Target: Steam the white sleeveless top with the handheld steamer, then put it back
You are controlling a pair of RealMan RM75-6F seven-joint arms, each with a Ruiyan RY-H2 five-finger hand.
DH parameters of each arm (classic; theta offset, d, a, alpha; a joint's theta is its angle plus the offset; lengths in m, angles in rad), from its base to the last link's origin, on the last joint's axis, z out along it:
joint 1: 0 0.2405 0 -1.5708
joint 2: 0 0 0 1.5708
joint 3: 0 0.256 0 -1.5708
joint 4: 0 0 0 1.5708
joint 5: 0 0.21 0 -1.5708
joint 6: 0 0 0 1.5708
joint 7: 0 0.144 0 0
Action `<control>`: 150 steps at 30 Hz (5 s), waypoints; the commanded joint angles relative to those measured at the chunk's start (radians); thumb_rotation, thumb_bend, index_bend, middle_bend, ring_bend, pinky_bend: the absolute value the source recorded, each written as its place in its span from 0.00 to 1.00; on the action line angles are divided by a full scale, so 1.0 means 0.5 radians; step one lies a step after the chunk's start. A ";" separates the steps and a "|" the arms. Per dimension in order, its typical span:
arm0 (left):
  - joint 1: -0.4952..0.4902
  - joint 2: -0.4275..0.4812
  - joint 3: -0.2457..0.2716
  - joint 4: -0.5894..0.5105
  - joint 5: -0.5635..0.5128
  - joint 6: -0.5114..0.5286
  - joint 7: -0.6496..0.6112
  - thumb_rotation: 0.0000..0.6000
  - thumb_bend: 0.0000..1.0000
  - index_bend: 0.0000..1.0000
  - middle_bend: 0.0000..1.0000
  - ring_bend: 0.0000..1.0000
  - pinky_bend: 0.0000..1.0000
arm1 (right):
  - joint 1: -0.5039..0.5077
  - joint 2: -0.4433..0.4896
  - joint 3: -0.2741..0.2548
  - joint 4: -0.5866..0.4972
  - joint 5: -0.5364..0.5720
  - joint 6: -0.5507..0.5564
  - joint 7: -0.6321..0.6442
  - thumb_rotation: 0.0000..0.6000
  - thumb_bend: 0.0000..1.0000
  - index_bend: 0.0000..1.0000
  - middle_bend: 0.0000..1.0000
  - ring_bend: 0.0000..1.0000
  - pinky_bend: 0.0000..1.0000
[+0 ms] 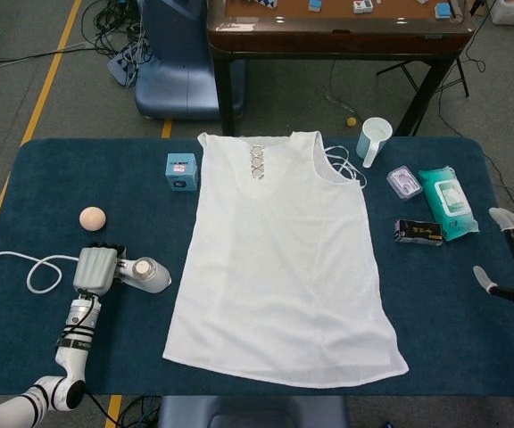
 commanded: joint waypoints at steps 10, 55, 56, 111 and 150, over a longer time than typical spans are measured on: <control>-0.017 0.061 -0.033 0.001 0.058 -0.046 -0.457 1.00 0.12 0.79 0.75 0.64 0.64 | 0.008 0.003 -0.017 -0.018 -0.019 -0.035 0.001 1.00 0.31 0.00 0.13 0.00 0.00; -0.363 -0.106 -0.222 -0.635 -0.294 -0.238 -0.185 1.00 0.12 0.80 0.77 0.65 0.67 | 0.560 -0.588 -0.520 0.281 -0.748 -0.840 0.287 1.00 1.00 0.00 0.10 0.00 0.00; -0.371 -0.123 -0.218 -0.621 -0.297 -0.244 -0.177 1.00 0.12 0.80 0.77 0.65 0.67 | 0.564 -0.602 -0.525 0.290 -0.747 -0.841 0.295 1.00 1.00 0.00 0.10 0.00 0.00; -0.536 -0.539 -0.004 -0.022 0.205 -0.076 0.007 1.00 0.12 0.80 0.77 0.64 0.67 | 0.659 -0.864 -0.694 0.552 -0.651 -0.803 0.370 1.00 1.00 0.00 0.10 0.00 0.00; -0.684 -0.672 -0.112 0.238 0.171 -0.213 0.074 1.00 0.12 0.80 0.76 0.63 0.67 | 0.641 -0.863 -0.722 0.504 -0.600 -0.799 0.286 1.00 1.00 0.00 0.10 0.00 0.00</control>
